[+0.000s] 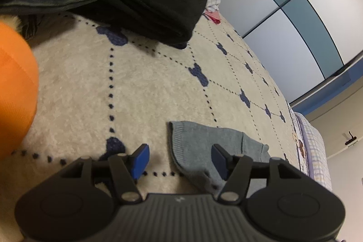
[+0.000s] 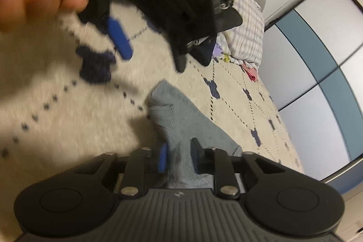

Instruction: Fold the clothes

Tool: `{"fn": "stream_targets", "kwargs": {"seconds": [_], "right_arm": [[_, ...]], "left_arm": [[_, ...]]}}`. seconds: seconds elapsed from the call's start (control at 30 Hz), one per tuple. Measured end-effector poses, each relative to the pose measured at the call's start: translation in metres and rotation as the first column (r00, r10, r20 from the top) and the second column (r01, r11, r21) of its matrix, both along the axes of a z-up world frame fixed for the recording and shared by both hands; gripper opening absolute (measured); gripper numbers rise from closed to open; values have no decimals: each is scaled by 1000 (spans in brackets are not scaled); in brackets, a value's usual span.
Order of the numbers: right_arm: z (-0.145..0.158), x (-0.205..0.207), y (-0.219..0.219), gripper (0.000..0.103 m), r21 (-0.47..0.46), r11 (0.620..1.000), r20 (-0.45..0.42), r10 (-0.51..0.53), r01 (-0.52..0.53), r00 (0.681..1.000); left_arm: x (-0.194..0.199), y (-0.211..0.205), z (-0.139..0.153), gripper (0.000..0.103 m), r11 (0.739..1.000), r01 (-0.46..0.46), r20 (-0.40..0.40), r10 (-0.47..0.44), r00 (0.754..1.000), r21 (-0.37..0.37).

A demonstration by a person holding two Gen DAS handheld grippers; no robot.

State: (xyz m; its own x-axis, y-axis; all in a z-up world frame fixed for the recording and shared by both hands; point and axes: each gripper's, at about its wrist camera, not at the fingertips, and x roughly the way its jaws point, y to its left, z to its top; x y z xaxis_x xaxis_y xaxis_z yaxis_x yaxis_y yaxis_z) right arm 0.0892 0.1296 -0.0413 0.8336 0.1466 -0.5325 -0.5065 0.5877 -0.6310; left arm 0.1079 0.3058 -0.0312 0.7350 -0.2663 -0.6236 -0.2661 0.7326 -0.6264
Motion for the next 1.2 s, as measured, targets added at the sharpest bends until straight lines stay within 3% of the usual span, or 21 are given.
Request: {"fn": "stream_targets", "kwargs": {"seconds": [0.27, 0.43, 0.63, 0.67, 0.7, 0.9, 1.0, 1.1, 1.2], "right_arm": [[5, -4, -4, 15, 135, 991, -122, 25, -8, 992], [-1, -8, -2, 13, 209, 978, -178, 37, 1, 983], [-13, -3, -6, 11, 323, 943, -232, -1, 78, 973], [-14, -2, -8, 7, 336, 937, -239, -11, 94, 971], [-15, -1, -10, 7, 354, 929, -247, -20, 109, 969], [-13, 10, -25, 7, 504, 842, -342, -10, 193, 940], [-13, 20, -24, 6, 566, 789, -394, 3, 240, 919], [-16, 28, -19, 7, 594, 753, -436, 6, 283, 900], [-21, 33, -17, 13, 613, 727, -464, 12, 311, 886]], "left_arm": [[18, 11, -35, 60, 992, -46, -27, 43, 999, -121], [28, 5, -38, 58, 990, -52, 46, 59, 997, -128], [45, -11, -57, 21, 986, -55, 48, 63, 997, -156], [48, -11, -60, 6, 985, -61, 47, 69, 997, -162], [50, -11, -62, 3, 984, -65, 47, 73, 996, -165], [57, -3, -53, 2, 989, -53, 96, 66, 993, -140], [57, -5, -48, 2, 996, -40, 109, 49, 993, -85], [59, -9, -49, 3, 1000, -24, 87, 24, 996, -5], [61, -10, -53, 5, 1000, 9, 67, -10, 998, 7]]}}
